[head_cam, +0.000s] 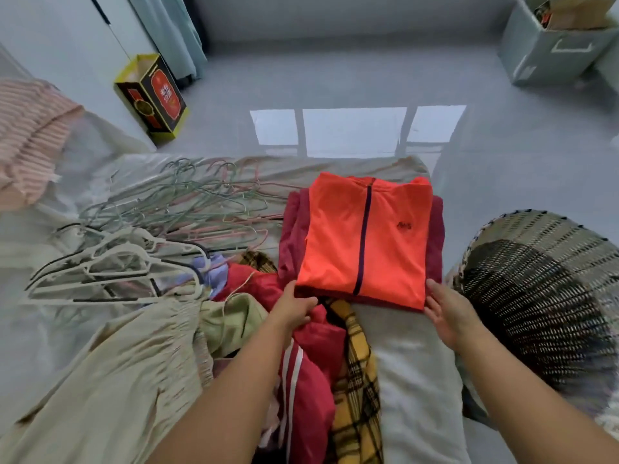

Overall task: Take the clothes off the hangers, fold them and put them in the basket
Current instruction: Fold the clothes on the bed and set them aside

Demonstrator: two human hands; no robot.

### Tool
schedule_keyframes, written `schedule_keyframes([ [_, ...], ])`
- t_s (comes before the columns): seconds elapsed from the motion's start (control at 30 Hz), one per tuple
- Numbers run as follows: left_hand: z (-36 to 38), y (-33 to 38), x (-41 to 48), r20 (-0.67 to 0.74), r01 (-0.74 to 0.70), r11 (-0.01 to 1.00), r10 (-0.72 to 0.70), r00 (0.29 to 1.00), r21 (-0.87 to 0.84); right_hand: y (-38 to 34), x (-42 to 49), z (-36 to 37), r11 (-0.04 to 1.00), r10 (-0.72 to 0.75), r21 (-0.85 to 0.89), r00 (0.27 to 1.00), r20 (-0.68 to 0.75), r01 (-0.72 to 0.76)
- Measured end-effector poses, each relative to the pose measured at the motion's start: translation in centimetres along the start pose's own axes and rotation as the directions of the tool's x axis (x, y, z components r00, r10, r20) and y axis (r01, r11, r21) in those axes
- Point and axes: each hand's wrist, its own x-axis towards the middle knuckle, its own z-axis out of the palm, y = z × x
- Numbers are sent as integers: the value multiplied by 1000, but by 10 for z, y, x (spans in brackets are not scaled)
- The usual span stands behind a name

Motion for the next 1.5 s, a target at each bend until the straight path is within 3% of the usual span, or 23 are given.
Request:
schedule_keyframes([
  [0.23, -23, 14, -60, 68, -25, 963, 45, 997, -269, 7, -20, 26, 994, -105, -39, 994, -22, 104],
  [0.33, -50, 14, -121, 61, -123, 947, 148, 987, -296, 11, -52, 56, 985, -153, -71, 988, 27, 154],
  [0.4, -83, -1, -161, -66, -272, 949, 264, 962, -162, 21, -86, 84, 989, -135, -49, 987, 92, 140],
  [0.47, -130, -33, -193, -244, -349, 927, 374, 895, 140, 42, -124, 114, 995, -55, -69, 982, 180, 69],
  [0.53, -180, -73, -218, -303, -161, 833, 364, 881, 530, 74, -160, 145, 963, 20, -264, 963, 269, 54],
  [0.57, -199, -92, -228, -278, -57, 767, 300, 913, 640, 89, -175, 161, 900, 44, -427, 955, 292, 90],
  [0.6, -214, -112, -235, -223, 4, 726, 206, 953, 688, 101, -187, 176, 762, 34, -622, 948, 316, 179],
  [0.63, -224, -126, -242, -149, 7, 715, 136, 980, 699, 110, -197, 190, 558, -10, -785, 948, 318, 269],
  [0.67, -229, -136, -247, -85, -26, 727, 115, 990, 687, 115, -202, 200, 333, -54, -889, 948, 315, 314],
  [0.7, -230, -141, -250, -47, -64, 745, 127, 991, 664, 115, -208, 210, 200, -81, -934, 955, 286, 297],
  [0.73, -231, -142, -251, -55, -78, 771, 144, 988, 633, 112, -213, 217, 163, -103, -953, 965, 240, 254],
  [0.77, -232, -140, -253, -76, -67, 801, 140, 987, 595, 109, -218, 223, 186, -137, -953, 967, 216, 239],
  [0.83, -239, -129, -254, -64, -62, 852, 111, 992, 519, 101, -238, 234, 237, -221, -908, 929, 296, 345],
  [0.9, -251, -112, -259, -77, -72, 876, 123, 989, 478, 95, -268, 244, 408, -276, -762, 864, 422, 503],
  [0.97, -265, -80, -268, -163, -90, 905, 171, 972, 415, 90, -302, 253, 510, -260, -614, 788, 557, 603],
  [1.07, -283, -18, -272, -265, -157, 903, 278, 923, 399, 89, -347, 265, 408, -218, -547, 660, 719, 731],
  [1.13, -287, 21, -271, -169, -159, 884, 255, 952, 440, 89, -371, 271, 360, -210, -491, 581, 786, 794],
  [1.2, -280, 46, -272, -23, -93, 773, 137, 990, 627, 86, -389, 273, 367, -219, -426, 522, 824, 827],
  [1.23, -277, 53, -276, 30, -65, 651, 65, 997, 756, 84, -397, 272, 373, -212, -404, 500, 840, 835],
  [1.3, -268, 54, -285, 82, -39, 413, -87, 993, 910, 81, -411, 262, 393, -194, -408, 508, 839, 824],
  [1.33, -266, 50, -286, 86, -36, 367, -120, 989, 929, 81, -414, 256, 400, -173, -429, 526, 832, 810],
  [1.4, -272, 35, -286, 52, 0, 416, -113, 992, 909, 83, -422, 243, 426, -142, -460, 559, 817, 780],
  [1.5, -295, 9, -295, 34, -17, 718, -10, 999, 696, 89, -444, 219, 433, -169, -496, 608, 776, 753],
])
